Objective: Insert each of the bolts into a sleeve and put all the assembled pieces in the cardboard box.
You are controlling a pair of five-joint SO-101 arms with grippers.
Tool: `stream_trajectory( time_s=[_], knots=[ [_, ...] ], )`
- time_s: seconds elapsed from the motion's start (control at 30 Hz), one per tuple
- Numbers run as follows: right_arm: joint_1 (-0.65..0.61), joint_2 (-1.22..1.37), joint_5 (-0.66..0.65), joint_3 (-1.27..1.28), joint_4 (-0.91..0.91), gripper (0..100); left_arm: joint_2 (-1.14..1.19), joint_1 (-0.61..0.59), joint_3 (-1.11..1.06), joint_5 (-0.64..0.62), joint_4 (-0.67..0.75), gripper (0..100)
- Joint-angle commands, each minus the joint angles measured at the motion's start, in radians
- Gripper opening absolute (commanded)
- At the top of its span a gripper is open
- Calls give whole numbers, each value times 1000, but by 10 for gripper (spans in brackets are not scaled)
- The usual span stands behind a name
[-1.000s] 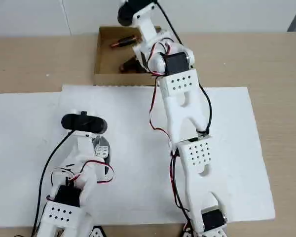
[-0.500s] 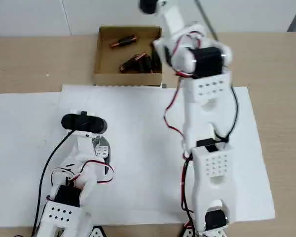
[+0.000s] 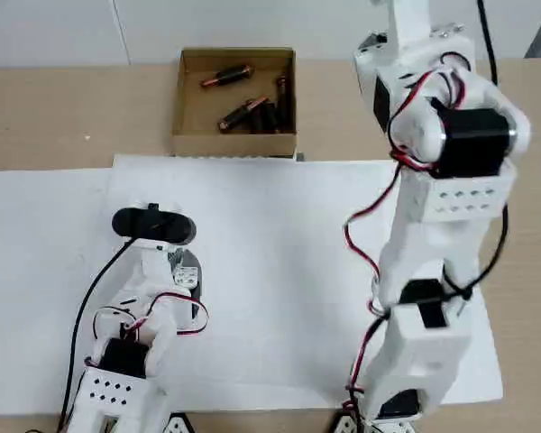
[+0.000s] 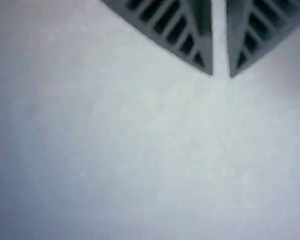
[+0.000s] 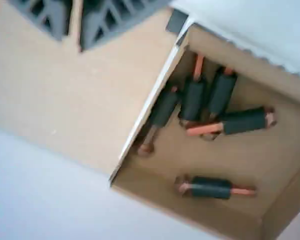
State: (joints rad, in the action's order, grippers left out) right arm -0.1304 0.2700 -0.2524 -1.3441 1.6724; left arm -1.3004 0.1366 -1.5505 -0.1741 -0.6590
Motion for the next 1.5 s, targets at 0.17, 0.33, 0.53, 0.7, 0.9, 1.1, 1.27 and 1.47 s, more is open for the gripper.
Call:
stream_trajectory(
  time_s=[0.17,0.33,0.53,0.7,0.9,1.1,1.27,1.47],
  knots=[
    [59,-406,0,549,1,3,-15,0,4,3,3,6],
    [137,-588,12,888,-19,3,-15,0,4,3,3,6],
    [242,-765,109,1267,-193,3,-15,0,4,3,3,6],
    [275,-911,149,1587,-372,3,-15,0,4,3,3,6],
    [274,-1106,167,1949,-578,3,-15,0,4,3,3,6],
    [272,-1245,169,2251,-746,3,-15,0,4,3,3,6],
    [271,-1339,169,2481,-891,3,-15,0,4,3,3,6],
    [272,-1435,169,2711,-1015,3,-15,0,4,3,3,6]
  ],
)
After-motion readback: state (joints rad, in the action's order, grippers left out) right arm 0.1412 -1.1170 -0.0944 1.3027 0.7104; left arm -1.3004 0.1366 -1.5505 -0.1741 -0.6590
